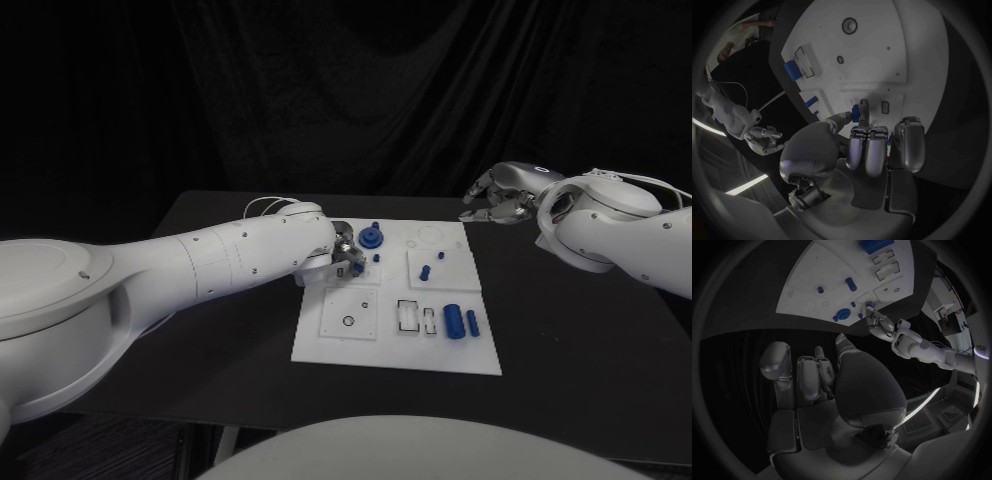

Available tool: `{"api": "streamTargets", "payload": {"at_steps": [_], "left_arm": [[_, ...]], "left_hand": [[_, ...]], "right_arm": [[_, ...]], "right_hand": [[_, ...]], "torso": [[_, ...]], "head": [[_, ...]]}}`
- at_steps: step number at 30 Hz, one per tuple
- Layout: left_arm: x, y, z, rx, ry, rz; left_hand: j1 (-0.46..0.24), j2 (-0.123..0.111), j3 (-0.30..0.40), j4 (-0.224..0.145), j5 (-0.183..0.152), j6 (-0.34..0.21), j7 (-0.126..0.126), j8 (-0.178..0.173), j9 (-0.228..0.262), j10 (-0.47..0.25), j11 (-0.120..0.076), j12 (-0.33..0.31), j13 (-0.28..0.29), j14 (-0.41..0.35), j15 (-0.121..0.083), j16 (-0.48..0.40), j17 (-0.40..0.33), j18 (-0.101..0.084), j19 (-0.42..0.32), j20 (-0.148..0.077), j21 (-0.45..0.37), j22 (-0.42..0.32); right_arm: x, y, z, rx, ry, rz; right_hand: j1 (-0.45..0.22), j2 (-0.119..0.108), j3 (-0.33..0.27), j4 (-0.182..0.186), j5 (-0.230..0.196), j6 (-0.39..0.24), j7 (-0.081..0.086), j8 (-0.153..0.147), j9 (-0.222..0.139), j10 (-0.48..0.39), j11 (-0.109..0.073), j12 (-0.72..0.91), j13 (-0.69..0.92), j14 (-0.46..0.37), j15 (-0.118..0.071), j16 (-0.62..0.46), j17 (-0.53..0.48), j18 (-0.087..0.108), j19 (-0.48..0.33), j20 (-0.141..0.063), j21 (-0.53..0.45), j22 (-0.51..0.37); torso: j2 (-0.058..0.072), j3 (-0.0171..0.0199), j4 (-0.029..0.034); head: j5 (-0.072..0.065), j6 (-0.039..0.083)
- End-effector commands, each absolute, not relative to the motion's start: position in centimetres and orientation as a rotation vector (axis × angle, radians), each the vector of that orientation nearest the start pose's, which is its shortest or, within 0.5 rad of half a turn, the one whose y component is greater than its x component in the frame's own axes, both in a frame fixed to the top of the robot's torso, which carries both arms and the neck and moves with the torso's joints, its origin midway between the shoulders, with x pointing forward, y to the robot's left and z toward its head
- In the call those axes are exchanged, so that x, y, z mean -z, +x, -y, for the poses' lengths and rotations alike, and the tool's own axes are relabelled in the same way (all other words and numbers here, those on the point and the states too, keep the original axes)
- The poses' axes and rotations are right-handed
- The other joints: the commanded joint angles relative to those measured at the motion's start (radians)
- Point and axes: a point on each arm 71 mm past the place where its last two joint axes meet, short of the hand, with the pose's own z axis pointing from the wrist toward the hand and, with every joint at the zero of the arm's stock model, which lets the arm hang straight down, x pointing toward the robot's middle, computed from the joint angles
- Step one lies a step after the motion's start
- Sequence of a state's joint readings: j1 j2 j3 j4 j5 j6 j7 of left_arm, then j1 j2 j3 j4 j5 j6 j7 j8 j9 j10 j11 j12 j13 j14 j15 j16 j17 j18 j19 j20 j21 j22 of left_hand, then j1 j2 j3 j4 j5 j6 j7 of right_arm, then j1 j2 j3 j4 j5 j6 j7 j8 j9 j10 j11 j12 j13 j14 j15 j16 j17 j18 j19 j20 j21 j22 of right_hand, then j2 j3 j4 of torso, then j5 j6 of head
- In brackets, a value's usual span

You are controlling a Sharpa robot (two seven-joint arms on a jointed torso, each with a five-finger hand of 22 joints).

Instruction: Assemble the parts on the task board

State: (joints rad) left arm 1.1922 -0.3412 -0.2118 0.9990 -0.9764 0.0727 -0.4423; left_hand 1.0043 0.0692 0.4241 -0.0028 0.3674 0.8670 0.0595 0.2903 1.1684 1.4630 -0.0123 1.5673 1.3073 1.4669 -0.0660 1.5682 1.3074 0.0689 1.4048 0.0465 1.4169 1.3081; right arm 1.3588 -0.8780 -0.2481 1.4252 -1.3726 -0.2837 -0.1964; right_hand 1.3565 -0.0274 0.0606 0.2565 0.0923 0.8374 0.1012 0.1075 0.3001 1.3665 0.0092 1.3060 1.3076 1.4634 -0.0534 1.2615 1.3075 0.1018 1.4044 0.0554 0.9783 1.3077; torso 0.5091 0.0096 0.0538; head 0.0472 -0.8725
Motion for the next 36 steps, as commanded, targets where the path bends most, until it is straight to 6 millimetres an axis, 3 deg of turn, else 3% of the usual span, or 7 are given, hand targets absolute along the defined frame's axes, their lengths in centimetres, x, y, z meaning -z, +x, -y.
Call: {"api": "streamTargets", "payload": {"at_steps": [1, 7, 12, 26, 36], "left_arm": [[30.2, 52.2, -10.7, 0.414, -0.196, -2.353], [30.7, 52.0, -11.2, 0.396, -0.211, -2.362], [31.0, 51.9, -11.5, 0.392, -0.218, -2.365], [31.8, 51.6, -11.8, 0.376, -0.222, -2.388], [32.1, 51.8, -11.7, 0.391, -0.233, -2.368]], "left_hand": [[-0.007, -0.001, 0.007, 0.0, 0.005, 0.008, 0.001, -0.006, 0.001, 0.108, 0.0, 0.004, 0.263, 0.104, 0.002, 0.003, 0.263, 0.0, 0.007, 0.002, 0.004, 0.003], [-0.01, -0.003, 0.009, 0.002, 0.003, 0.01, 0.001, -0.007, 0.003, 0.108, 0.0, 0.004, 0.263, 0.104, 0.001, 0.003, 0.263, 0.0, 0.007, 0.001, 0.003, 0.002], [-0.01, -0.003, 0.009, 0.002, 0.003, 0.01, 0.001, -0.007, 0.003, 0.108, 0.0, 0.004, 0.263, 0.104, 0.001, 0.003, 0.263, 0.0, 0.007, 0.001, 0.003, 0.002], [-0.012, -0.003, 0.01, 0.003, 0.002, 0.012, 0.0, -0.007, 0.004, 0.108, 0.0, 0.004, 0.263, 0.104, 0.001, 0.003, 0.263, 0.001, 0.005, 0.001, 0.001, -0.001], [-0.013, -0.002, 0.014, 0.004, 0.001, 0.015, -0.001, -0.007, 0.006, 0.108, 0.0, 0.004, 0.263, 0.104, 0.001, 0.003, 0.263, 0.002, 0.003, 0.001, -0.001, -0.005]], "right_arm": [[19.3, 50.6, 26.4, -0.359, -0.067, -1.804], [19.5, 50.6, 26.4, -0.352, -0.067, -1.817], [19.6, 50.6, 26.4, -0.349, -0.067, -1.824], [19.7, 50.6, 26.4, -0.343, -0.068, -1.834], [19.7, 50.6, 26.5, -0.338, -0.068, -1.842]], "right_hand": [[0.002, 0.006, -0.007, -0.001, -0.002, -0.002, 0.002, -0.005, -0.001, -0.009, -0.001, -0.004, 0.011, 0.013, 0.001, -0.008, 0.037, 0.001, -0.008, 0.002, -0.008, 0.127], [0.003, 0.007, -0.007, -0.002, 0.0, -0.003, 0.002, -0.007, -0.002, -0.012, 0.0, -0.008, 0.008, 0.011, 0.002, -0.012, 0.034, 0.002, -0.01, 0.003, -0.014, 0.126], [0.005, 0.007, -0.007, -0.003, 0.002, -0.004, 0.002, -0.008, -0.003, -0.014, 0.0, -0.012, 0.005, 0.009, 0.002, -0.018, 0.031, 0.003, -0.013, 0.003, -0.022, 0.124], [0.004, 0.007, -0.008, -0.003, 0.003, -0.005, 0.002, -0.009, -0.004, -0.018, 0.0, -0.018, 0.0, 0.007, 0.002, -0.024, 0.026, 0.004, -0.016, 0.003, -0.031, 0.122], [0.004, 0.008, -0.008, -0.002, 0.003, -0.005, 0.003, -0.01, -0.005, -0.024, 0.001, -0.025, -0.006, 0.004, 0.003, -0.033, 0.02, 0.006, -0.019, 0.004, -0.04, 0.12]], "torso": [[-0.004, 0.0023, 0.009], [-0.007, 0.0038, 0.0067], [-0.006, 0.0031, 0.0102], [-0.011, 0.0059, 0.01], [-0.008, 0.004, 0.0073]], "head": [[-0.004, 0.0], [0.001, 0.0], [-0.003, 0.0], [-0.002, 0.0], [0.0, 0.0]]}}
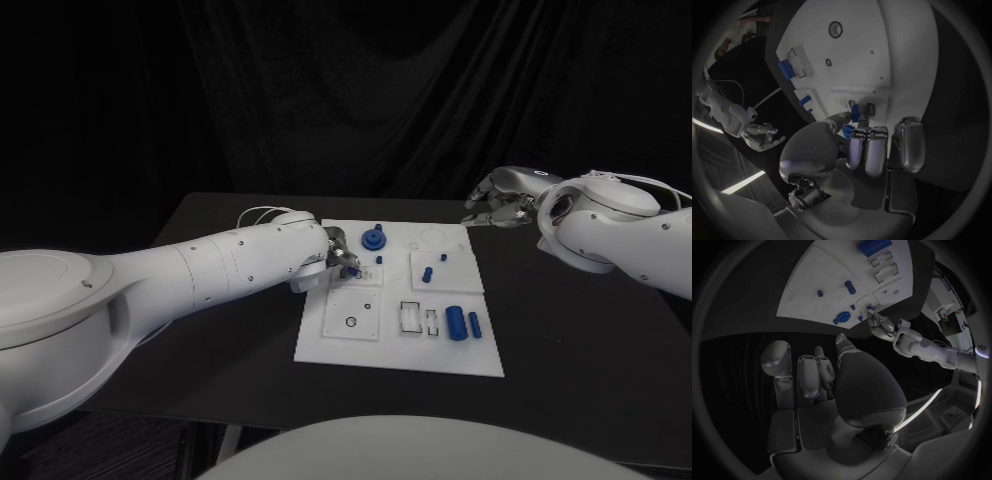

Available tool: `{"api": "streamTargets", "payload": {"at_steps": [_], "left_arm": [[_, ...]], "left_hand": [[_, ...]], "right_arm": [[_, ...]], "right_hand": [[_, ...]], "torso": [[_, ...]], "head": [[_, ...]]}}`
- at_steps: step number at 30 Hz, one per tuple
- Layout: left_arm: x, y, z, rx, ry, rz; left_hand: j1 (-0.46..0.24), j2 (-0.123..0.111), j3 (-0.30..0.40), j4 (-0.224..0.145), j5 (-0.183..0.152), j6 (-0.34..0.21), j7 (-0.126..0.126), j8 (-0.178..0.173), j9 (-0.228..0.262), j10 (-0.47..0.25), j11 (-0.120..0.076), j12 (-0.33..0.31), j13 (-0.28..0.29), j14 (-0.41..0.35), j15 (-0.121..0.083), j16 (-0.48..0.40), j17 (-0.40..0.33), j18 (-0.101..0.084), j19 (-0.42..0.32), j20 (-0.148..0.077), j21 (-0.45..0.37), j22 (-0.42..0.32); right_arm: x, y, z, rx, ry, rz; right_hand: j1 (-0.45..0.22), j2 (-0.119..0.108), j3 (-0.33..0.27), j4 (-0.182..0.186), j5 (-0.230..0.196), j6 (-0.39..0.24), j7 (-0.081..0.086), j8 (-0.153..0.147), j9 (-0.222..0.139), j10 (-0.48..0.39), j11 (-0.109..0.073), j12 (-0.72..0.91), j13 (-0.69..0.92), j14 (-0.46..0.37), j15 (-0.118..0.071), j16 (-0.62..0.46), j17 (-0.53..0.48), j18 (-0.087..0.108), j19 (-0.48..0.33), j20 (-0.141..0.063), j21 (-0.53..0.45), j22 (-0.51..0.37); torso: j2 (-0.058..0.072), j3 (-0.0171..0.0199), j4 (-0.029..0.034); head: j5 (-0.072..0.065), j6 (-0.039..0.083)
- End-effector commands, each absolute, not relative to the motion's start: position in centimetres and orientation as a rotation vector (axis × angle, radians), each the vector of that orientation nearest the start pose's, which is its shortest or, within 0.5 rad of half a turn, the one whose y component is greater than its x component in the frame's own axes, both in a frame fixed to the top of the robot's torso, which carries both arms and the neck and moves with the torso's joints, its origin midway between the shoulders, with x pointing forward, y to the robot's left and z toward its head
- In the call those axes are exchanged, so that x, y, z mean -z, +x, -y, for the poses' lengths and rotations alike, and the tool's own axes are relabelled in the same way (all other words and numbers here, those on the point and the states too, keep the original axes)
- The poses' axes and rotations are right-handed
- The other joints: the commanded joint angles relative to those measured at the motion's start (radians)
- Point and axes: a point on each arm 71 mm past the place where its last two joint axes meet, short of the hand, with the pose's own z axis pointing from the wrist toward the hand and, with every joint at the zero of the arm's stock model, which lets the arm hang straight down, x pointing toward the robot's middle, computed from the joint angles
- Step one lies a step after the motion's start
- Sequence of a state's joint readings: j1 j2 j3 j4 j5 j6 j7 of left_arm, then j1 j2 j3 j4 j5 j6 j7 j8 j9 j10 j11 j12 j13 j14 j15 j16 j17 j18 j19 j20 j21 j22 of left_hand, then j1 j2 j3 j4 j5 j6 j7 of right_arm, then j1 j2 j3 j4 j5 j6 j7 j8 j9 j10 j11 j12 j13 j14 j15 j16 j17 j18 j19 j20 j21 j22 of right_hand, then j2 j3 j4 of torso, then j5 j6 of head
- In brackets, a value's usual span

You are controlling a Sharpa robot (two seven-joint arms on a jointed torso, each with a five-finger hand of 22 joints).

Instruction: Assemble the parts on the task board

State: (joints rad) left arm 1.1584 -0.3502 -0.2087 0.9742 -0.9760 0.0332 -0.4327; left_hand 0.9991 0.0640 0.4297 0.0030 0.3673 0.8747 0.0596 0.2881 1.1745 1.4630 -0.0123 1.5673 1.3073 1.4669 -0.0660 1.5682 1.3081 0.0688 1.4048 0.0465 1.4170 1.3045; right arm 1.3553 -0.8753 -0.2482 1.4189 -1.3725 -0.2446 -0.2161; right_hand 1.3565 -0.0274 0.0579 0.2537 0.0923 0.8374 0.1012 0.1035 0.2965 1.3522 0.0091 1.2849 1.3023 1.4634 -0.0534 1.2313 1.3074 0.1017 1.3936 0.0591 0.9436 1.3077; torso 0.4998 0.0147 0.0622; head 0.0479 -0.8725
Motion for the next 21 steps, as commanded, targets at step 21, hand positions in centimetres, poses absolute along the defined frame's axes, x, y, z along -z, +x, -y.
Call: {"api": "streamTargets", "payload": {"at_steps": [21], "left_arm": [[32.5, 51.22, -11.09, 0.397, -0.216, -2.394]], "left_hand": [[-0.011, 0.004, 0.013, 0.002, -0.007, 0.013, -0.002, -0.006, 0.004, 0.108, -0.001, 0.004, 0.264, 0.104, 0.0, 0.003, 0.263, 0.002, 0.001, 0.0, -0.004, -0.003]], "right_arm": [[19.85, 50.61, 26.47, -0.328, -0.069, -1.858]], "right_hand": [[0.005, 0.009, -0.007, 0.001, 0.003, -0.005, 0.003, -0.007, -0.002, -0.024, 0.001, -0.025, -0.019, -0.001, 0.004, -0.018, 0.01, 0.009, -0.016, 0.001, -0.025, 0.116]], "torso": [[0.002, -0.0004, -0.0019]], "head": [[0.001, 0.0]]}}
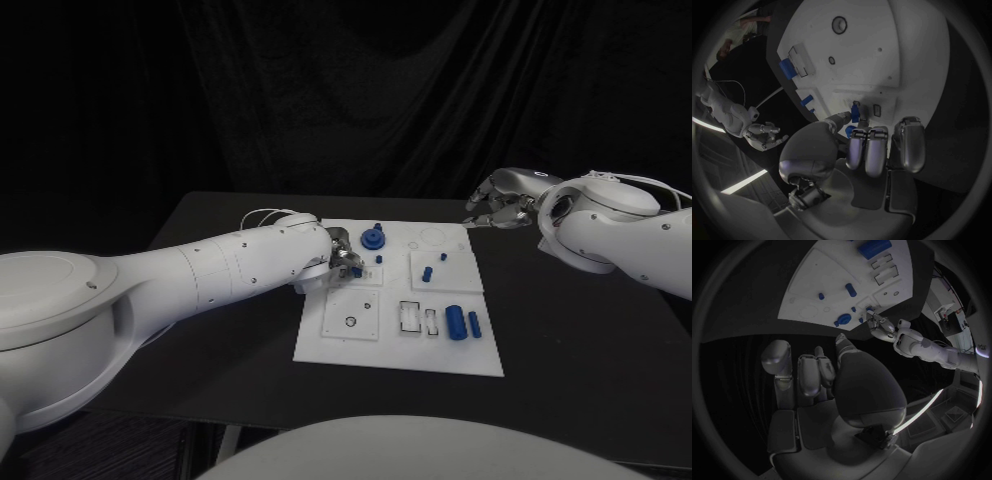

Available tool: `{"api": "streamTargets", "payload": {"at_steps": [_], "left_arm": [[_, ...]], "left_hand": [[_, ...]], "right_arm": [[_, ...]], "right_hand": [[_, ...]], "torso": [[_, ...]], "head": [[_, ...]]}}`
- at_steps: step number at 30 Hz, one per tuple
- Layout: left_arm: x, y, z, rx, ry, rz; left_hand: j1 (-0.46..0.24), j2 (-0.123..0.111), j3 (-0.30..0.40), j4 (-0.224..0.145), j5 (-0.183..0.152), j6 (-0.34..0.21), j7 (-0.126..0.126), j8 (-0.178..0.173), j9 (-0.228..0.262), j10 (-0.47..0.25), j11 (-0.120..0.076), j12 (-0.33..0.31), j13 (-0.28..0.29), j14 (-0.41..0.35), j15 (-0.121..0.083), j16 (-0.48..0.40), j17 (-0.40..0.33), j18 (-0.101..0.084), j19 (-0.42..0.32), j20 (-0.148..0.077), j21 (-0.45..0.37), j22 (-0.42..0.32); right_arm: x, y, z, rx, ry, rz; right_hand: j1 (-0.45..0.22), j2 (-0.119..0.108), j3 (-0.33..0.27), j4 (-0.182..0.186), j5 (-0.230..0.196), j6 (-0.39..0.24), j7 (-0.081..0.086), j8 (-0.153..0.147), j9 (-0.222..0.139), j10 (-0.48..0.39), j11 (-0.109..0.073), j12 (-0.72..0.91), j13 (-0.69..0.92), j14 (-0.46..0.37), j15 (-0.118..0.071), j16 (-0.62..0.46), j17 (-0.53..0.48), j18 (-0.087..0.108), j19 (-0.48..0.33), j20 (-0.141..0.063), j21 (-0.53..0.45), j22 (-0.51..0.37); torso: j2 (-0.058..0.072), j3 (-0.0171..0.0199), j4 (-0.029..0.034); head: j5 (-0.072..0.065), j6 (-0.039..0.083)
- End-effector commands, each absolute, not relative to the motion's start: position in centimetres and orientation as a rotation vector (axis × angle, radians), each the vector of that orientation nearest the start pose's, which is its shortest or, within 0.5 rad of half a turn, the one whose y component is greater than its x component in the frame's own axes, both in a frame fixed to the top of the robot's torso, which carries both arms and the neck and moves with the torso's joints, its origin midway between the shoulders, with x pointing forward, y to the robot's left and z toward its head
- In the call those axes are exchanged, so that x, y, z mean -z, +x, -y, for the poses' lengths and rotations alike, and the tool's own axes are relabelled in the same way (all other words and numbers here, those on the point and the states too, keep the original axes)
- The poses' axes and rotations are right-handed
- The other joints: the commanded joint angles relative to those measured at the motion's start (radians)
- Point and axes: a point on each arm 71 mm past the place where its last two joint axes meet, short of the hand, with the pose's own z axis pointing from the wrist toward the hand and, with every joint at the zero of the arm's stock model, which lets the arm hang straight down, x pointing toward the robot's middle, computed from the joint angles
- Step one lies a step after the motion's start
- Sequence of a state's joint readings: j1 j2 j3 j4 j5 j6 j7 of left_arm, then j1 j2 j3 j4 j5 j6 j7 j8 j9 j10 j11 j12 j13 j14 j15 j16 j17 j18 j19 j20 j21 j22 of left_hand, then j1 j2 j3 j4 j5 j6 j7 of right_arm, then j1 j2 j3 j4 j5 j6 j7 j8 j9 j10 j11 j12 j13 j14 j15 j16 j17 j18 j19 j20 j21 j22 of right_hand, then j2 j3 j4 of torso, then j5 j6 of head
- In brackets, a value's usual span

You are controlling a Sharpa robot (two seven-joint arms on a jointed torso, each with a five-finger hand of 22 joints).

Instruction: Assemble the parts on the task board

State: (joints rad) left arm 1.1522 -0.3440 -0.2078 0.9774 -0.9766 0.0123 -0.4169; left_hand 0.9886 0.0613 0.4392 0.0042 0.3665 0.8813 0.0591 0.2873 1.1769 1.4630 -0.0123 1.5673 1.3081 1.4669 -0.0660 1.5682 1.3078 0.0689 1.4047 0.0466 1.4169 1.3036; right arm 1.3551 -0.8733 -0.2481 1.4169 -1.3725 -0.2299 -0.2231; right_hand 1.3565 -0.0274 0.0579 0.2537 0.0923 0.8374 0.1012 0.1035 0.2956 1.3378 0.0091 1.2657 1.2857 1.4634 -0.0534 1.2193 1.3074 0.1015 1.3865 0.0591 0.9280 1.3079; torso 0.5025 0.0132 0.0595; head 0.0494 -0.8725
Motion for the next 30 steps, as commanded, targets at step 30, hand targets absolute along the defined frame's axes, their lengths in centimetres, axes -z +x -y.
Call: {"api": "streamTargets", "payload": {"at_steps": [30], "left_arm": [[32.96, 50.84, -11.5, 0.373, -0.221, -2.418]], "left_hand": [[0.0, 0.007, 0.011, -0.001, -0.012, 0.006, -0.002, -0.008, 0.005, 0.108, -0.002, 0.004, 0.263, 0.104, 0.0, 0.003, 0.263, 0.004, -0.003, 0.0, -0.008, -0.008]], "right_arm": [[20.03, 50.56, 26.71, -0.304, -0.064, -1.884]], "right_hand": [[0.005, 0.012, -0.008, 0.001, 0.002, -0.005, 0.004, -0.009, -0.004, -0.026, 0.002, -0.031, -0.024, -0.009, 0.005, -0.029, -0.006, 0.013, -0.019, 0.002, -0.041, 0.108]], "torso": [[-0.001, 0.0009, 0.0034]], "head": [[0.003, 0.0]]}}
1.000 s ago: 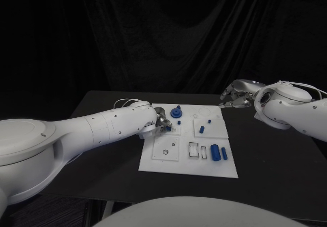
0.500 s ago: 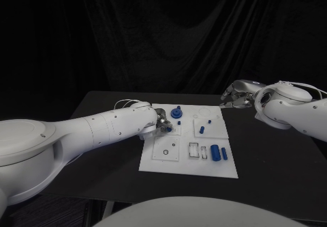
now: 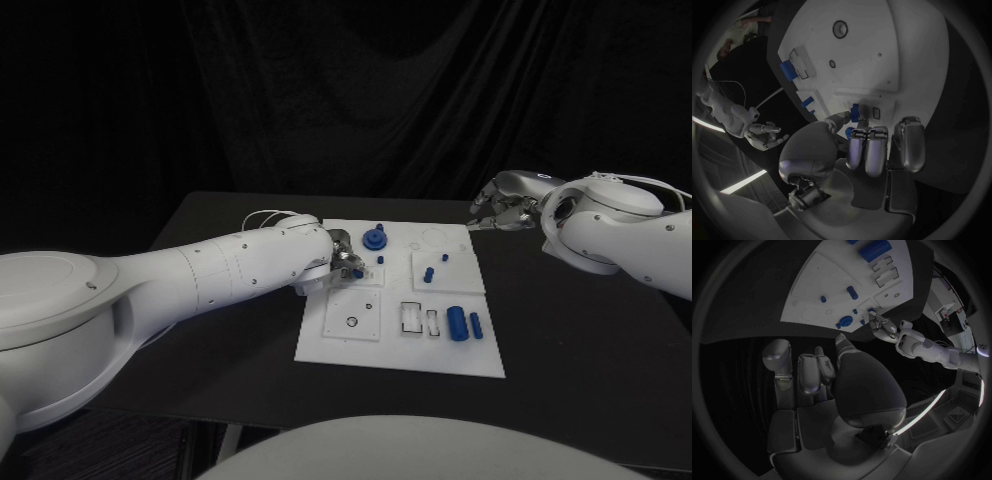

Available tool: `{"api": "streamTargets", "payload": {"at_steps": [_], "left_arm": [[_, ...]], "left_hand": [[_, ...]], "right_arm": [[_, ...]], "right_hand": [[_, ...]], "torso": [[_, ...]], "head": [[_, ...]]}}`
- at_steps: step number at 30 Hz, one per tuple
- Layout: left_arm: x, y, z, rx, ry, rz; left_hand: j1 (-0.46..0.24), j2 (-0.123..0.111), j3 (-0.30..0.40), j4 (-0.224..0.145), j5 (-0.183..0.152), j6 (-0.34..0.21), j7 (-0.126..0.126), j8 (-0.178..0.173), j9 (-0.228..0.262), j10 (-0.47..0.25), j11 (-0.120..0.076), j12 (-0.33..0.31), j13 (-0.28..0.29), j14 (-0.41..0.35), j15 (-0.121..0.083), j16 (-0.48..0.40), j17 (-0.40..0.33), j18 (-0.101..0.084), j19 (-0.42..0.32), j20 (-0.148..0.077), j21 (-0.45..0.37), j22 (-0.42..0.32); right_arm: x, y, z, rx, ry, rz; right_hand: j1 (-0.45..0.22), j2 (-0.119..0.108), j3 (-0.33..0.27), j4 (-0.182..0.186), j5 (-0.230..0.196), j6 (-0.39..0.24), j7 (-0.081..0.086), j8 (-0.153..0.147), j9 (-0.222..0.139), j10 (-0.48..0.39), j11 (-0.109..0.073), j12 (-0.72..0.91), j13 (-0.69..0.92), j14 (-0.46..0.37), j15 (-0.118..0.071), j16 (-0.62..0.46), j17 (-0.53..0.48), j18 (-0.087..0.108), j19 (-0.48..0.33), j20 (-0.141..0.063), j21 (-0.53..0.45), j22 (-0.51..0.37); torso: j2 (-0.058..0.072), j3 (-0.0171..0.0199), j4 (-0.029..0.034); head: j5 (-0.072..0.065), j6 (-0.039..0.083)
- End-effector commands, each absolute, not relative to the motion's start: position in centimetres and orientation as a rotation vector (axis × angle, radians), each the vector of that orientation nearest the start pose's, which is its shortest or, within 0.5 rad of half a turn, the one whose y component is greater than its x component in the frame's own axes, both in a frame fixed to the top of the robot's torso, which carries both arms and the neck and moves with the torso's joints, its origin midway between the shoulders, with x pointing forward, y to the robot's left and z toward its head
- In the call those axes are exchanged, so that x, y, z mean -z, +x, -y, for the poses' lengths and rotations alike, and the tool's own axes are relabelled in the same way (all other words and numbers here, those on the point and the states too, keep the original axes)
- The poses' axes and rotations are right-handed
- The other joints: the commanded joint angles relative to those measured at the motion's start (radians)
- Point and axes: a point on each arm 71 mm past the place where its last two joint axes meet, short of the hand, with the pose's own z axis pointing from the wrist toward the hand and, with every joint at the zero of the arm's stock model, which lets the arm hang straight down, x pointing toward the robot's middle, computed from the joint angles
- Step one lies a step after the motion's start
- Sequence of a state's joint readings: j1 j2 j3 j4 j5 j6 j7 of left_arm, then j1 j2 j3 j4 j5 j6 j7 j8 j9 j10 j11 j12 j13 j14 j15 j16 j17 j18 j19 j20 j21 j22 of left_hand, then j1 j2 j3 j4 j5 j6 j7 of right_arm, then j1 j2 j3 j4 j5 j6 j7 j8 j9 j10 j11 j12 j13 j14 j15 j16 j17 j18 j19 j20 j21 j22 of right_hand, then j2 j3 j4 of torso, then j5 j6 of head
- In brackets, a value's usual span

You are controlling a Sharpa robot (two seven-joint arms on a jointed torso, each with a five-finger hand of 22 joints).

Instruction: Assemble the parts on the task board

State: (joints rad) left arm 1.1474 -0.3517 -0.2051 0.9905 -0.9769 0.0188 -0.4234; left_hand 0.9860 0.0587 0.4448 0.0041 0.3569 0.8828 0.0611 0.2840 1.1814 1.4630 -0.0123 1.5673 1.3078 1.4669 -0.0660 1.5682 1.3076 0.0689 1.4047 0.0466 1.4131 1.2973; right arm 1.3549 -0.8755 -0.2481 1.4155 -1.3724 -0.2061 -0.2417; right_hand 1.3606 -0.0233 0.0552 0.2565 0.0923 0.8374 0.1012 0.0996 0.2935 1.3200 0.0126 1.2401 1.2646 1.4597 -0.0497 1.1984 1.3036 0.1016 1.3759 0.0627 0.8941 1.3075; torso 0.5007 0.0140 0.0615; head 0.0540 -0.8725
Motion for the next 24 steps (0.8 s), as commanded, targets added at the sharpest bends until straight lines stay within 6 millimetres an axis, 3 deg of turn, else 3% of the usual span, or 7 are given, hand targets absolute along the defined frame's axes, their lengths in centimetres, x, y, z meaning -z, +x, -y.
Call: {"api": "streamTargets", "payload": {"at_steps": [1, 11, 18, 24], "left_arm": [[32.96, 50.84, -11.51, 0.373, -0.221, -2.418], [32.99, 50.85, -11.62, 0.374, -0.219, -2.42], [32.98, 50.76, -11.33, 0.398, -0.205, -2.422], [33.09, 50.67, -11.24, 0.415, -0.2, -2.422]], "left_hand": [[0.003, 0.009, 0.005, -0.001, -0.002, 0.005, -0.004, -0.005, 0.001, 0.108, -0.002, 0.004, 0.263, 0.104, 0.0, 0.003, 0.263, 0.004, -0.003, 0.0, -0.005, -0.002], [0.003, 0.005, 0.011, -0.003, -0.012, 0.001, -0.002, -0.011, 0.003, 0.108, -0.001, 0.004, 0.263, 0.104, 0.0, 0.003, 0.263, 0.004, -0.006, 0.0, -0.008, -0.004], [-0.023, -0.008, -0.016, 0.036, -0.159, 0.001, 0.011, -0.074, -0.036, 0.108, 0.012, 0.004, 0.263, 0.104, 0.01, 0.003, 0.263, 0.004, -0.007, 0.008, -0.012, 0.0], [-0.04, -0.028, -0.084, 0.077, -0.211, 0.014, 0.02, -0.112, -0.067, 0.108, 0.018, 0.004, 0.263, 0.104, 0.017, 0.003, 0.263, 0.002, -0.002, 0.015, -0.01, 0.009]], "right_arm": [[20.04, 50.56, 26.71, -0.304, -0.064, -1.885], [20.12, 50.56, 26.73, -0.299, -0.065, -1.893], [20.23, 50.54, 26.65, -0.299, -0.069, -1.901], [20.29, 50.53, 26.62, -0.298, -0.071, -1.906]], "right_hand": [[0.001, 0.007, -0.006, -0.002, 0.002, -0.005, 0.004, -0.005, -0.002, -0.008, -0.001, -0.005, -0.003, -0.005, 0.001, -0.008, -0.002, 0.013, -0.008, -0.001, -0.007, 0.109], [0.001, 0.009, -0.006, -0.002, 0.002, -0.004, 0.004, -0.005, -0.002, -0.012, -0.001, -0.013, -0.009, -0.008, 0.001, -0.015, -0.007, 0.014, -0.011, -0.001, -0.014, 0.107], [0.002, 0.009, -0.007, -0.002, 0.001, -0.003, 0.004, -0.005, -0.003, -0.016, -0.001, -0.021, -0.015, -0.01, 0.001, -0.023, -0.013, 0.016, -0.013, -0.001, -0.022, 0.105], [0.002, 0.01, -0.007, -0.002, 0.003, 0.001, 0.003, -0.004, -0.002, -0.017, -0.002, -0.024, -0.018, -0.01, 0.001, -0.024, -0.013, 0.016, -0.014, -0.001, -0.024, 0.105]], "torso": [[0.001, 0.0001, 0.0013], [0.001, -0.0006, -0.0003], [0.001, -0.0006, 0.0], [0.001, -0.0008, 0.0003]], "head": [[-0.001, 0.0], [0.006, 0.0], [0.007, 0.0], [0.006, 0.0]]}}
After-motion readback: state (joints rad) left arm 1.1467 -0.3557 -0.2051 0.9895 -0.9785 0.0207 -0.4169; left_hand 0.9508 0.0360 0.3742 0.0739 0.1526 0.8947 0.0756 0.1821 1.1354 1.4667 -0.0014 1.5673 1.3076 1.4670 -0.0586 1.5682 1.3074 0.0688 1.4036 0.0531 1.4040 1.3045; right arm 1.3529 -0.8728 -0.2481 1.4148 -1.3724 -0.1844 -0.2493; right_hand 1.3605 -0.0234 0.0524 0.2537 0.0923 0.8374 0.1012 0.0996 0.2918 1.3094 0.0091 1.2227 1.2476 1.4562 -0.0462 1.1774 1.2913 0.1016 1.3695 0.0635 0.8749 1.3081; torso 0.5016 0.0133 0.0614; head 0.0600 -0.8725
